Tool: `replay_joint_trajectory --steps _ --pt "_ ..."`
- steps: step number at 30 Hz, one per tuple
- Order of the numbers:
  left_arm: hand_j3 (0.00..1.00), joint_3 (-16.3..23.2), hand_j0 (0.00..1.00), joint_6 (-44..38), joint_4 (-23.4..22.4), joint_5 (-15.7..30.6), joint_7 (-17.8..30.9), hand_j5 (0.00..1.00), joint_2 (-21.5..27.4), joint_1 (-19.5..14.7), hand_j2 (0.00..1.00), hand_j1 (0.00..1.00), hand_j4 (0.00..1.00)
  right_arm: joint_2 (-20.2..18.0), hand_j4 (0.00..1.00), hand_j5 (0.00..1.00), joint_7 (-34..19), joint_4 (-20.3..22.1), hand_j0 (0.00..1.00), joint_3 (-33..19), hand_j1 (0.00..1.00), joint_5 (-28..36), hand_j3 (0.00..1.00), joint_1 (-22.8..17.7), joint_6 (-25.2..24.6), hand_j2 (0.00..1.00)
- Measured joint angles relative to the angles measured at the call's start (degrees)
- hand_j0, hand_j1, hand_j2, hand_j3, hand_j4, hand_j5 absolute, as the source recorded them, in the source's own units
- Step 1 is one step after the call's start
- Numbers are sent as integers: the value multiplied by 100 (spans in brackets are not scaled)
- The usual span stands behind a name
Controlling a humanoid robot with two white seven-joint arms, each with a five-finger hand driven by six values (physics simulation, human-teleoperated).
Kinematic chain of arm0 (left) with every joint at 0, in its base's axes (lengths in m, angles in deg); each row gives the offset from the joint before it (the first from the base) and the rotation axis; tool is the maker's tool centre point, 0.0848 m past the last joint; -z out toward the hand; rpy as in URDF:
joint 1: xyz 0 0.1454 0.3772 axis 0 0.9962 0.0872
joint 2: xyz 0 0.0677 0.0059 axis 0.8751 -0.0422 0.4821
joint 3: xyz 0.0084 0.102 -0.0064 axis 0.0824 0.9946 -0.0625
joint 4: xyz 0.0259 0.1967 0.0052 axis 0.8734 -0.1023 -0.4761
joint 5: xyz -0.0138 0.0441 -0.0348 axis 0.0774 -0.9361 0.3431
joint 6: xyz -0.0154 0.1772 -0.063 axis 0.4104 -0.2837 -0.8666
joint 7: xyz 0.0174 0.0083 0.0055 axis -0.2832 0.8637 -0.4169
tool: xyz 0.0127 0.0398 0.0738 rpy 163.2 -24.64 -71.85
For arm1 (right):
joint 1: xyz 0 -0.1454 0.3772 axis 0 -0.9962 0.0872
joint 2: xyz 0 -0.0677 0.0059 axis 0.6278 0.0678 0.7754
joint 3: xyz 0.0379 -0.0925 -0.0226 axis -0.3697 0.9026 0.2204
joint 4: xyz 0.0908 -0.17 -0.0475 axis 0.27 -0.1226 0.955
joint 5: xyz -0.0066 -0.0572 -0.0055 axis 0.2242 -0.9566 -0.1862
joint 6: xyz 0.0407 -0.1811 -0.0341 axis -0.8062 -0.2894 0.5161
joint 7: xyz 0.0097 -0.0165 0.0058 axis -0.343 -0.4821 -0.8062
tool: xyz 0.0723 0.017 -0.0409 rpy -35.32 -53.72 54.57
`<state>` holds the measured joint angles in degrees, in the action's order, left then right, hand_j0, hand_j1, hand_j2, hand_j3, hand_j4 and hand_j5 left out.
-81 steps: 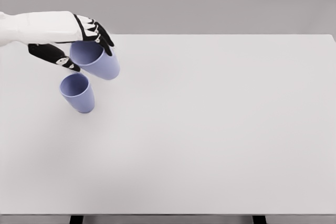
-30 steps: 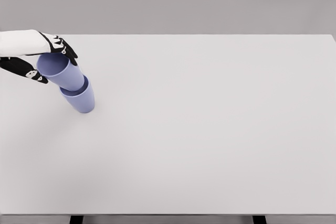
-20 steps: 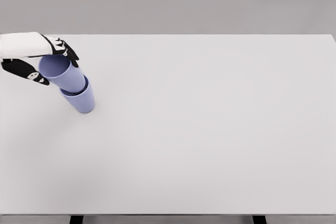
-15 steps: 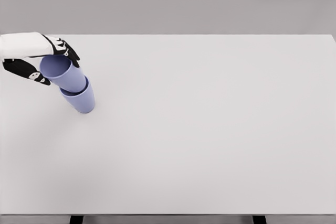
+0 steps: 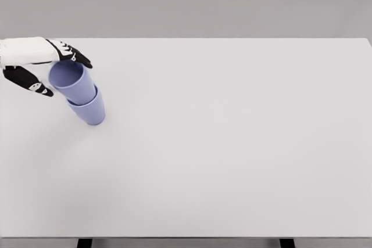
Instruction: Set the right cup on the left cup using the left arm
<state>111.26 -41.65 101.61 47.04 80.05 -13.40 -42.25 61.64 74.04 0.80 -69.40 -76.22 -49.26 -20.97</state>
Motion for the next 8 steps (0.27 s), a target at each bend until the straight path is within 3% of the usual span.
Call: replay_joint_trajectory --steps 8 --pt "100 -74 100 -1 45 21 -21 100 45 18 100 100 100 0 100 100 0 -2 100 0 100 0 100 0 0 100"
